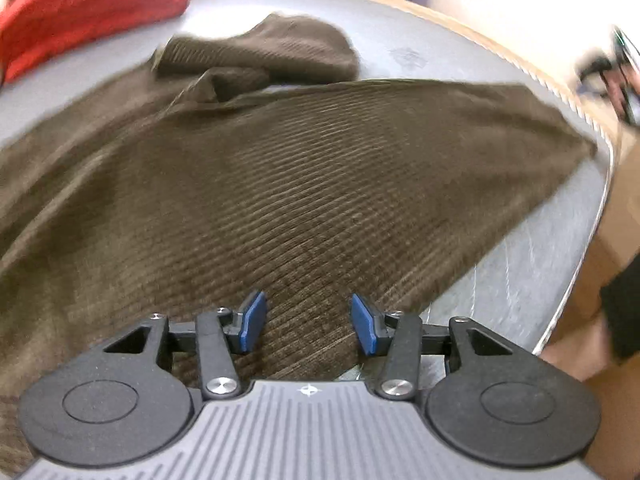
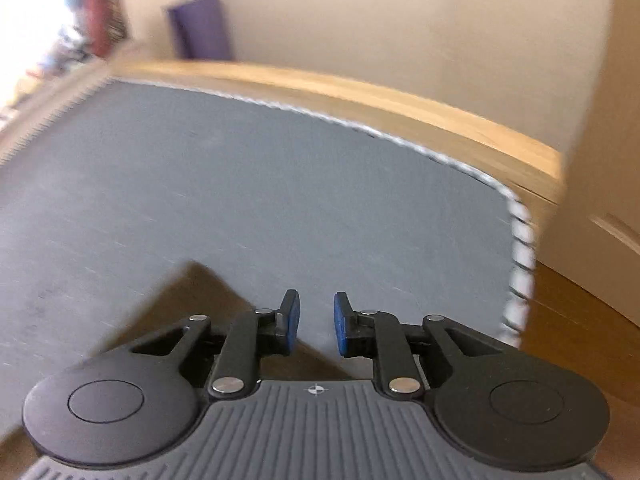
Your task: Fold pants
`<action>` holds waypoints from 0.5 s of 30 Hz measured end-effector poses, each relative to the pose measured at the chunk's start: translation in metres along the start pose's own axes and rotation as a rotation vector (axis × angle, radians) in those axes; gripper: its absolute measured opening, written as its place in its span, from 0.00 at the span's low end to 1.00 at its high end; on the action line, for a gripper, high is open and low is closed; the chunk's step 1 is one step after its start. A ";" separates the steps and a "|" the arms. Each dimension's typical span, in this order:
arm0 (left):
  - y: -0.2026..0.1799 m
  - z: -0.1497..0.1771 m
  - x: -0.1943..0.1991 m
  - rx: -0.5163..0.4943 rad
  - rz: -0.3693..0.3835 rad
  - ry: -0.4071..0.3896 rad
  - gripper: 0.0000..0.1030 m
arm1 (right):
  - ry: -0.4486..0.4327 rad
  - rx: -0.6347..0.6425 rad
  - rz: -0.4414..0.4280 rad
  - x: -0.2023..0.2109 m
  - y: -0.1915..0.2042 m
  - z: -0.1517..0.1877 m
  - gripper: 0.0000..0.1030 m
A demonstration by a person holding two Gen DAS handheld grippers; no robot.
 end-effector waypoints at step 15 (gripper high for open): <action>-0.002 0.005 0.004 0.014 0.011 -0.035 0.54 | 0.189 0.058 -0.107 -0.067 0.152 0.015 0.44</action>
Point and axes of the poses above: each gripper's, at about its wrist camera, not at the fingertips, and x roughly against the way its jaws point, y to its left, z to its underside, the point moved 7 cm from there along -x, roughly the way its jaws point, and after that the axes turned 15 degrees about z, right-handed, at the moved point
